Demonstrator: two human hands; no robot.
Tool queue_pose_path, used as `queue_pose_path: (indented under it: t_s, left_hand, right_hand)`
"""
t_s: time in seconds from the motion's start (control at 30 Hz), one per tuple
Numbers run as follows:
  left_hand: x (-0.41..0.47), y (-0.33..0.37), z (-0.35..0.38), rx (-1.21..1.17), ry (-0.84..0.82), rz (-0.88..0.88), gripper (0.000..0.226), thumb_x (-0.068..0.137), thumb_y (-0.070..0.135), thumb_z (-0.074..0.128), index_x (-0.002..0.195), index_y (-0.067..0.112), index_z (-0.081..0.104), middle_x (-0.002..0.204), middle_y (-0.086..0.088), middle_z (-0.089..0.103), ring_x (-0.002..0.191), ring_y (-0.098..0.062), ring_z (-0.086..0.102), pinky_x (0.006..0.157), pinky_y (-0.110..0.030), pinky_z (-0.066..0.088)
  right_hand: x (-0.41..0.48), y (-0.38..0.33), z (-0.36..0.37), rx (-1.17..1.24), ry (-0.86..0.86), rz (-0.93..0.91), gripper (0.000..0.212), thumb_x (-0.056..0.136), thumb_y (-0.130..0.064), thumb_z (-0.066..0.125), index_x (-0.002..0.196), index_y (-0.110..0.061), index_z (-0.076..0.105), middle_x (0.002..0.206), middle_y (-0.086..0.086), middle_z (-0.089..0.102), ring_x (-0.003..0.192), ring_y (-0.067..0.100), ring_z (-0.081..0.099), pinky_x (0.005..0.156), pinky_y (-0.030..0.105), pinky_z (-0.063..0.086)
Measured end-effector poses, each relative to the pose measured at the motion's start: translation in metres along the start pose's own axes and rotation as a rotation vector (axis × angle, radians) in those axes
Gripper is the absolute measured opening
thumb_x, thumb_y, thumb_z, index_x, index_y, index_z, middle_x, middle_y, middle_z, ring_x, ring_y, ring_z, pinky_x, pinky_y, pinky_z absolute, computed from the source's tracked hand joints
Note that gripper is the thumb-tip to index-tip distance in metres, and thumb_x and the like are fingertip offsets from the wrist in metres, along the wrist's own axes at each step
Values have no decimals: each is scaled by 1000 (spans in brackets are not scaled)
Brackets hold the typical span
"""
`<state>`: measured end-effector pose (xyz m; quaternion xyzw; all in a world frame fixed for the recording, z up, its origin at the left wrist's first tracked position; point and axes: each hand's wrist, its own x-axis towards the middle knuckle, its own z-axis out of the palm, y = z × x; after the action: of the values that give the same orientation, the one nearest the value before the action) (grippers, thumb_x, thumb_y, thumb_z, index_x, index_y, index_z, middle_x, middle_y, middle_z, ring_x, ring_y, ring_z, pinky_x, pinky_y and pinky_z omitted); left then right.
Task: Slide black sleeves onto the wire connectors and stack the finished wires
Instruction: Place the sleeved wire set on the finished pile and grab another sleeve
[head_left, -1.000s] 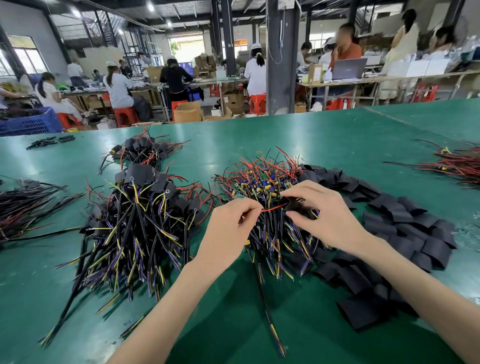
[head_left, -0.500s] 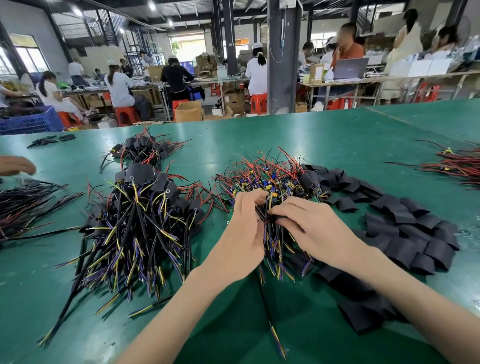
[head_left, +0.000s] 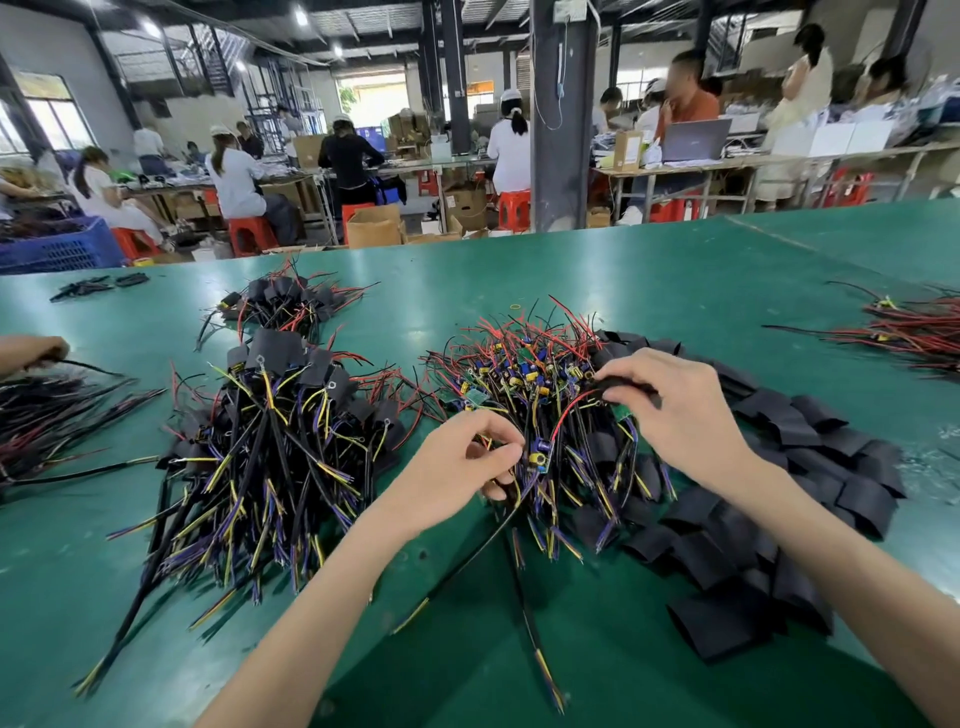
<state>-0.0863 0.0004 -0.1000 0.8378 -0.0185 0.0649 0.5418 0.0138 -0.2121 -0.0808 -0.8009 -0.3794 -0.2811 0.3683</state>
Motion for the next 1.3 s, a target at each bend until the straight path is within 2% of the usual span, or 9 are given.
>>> queue_pose_path:
  t_s: [0.13,0.27,0.37,0.43,0.57,0.67,1.03,1.2,1.3]
  left_hand:
    - [0,-2,2,146,-6,-76,34,79,35,74,107,25,57,103,10,61,63,-1,55,64,-13,45]
    - [-2,0,10,328,-20,2,15,83,34,70,93,27,61,89,14,63,67,11,50,65,-6,35]
    - [-2,1,10,402,21,45,6,87,28,65,89,23,62,103,4,57,91,-4,53,79,-17,40]
    - [-1,1,11,349,79,72,5,89,20,63,91,17,60,110,0,51,98,-10,51,82,-14,40]
    - [-1,2,12,146,193,59,13,91,8,58,86,19,53,100,-6,55,72,-12,59,73,-28,53]
    - [0,1,13,93,194,6,14,92,12,58,85,23,52,72,1,52,50,-6,49,57,-26,43]
    - [-2,6,11,200,215,53,9,90,23,62,86,16,58,65,10,43,46,-3,34,48,-15,27]
    - [-6,13,6,276,210,117,14,86,19,67,77,22,57,66,11,45,49,0,39,52,-12,30]
    - [-8,15,4,298,203,159,17,83,16,70,75,24,57,81,5,49,52,0,41,58,-12,30]
  right_hand:
    - [-1,1,3,2,8,-18,17,76,8,70,89,-4,71,78,-9,57,72,-14,47,70,1,32]
    - [0,-1,1,30,67,-15,17,76,7,70,89,-5,71,79,-6,61,73,-1,49,72,4,36]
    - [0,-3,-1,51,22,-21,19,78,5,70,93,-6,71,82,-4,62,74,3,52,73,13,42]
    - [0,-2,-3,60,-58,-28,22,78,2,71,98,-6,70,88,-2,62,78,5,53,77,19,44]
    - [-1,-2,-1,29,-175,-55,31,79,-7,73,110,-6,67,101,1,61,89,13,57,85,33,49]
    - [-4,-5,2,-4,-208,-108,34,78,-9,75,111,-5,67,105,5,63,93,20,61,87,37,50]
    - [-12,-19,9,34,-266,-188,35,76,-8,76,109,-12,65,107,-4,66,94,-2,54,88,12,40]
    - [-10,-18,8,116,-311,-91,22,77,-8,75,96,-11,64,105,-9,70,86,3,63,79,18,49]
    - [-10,-18,7,222,-368,-17,21,75,-5,76,87,-11,60,102,-10,71,81,5,68,80,23,55]
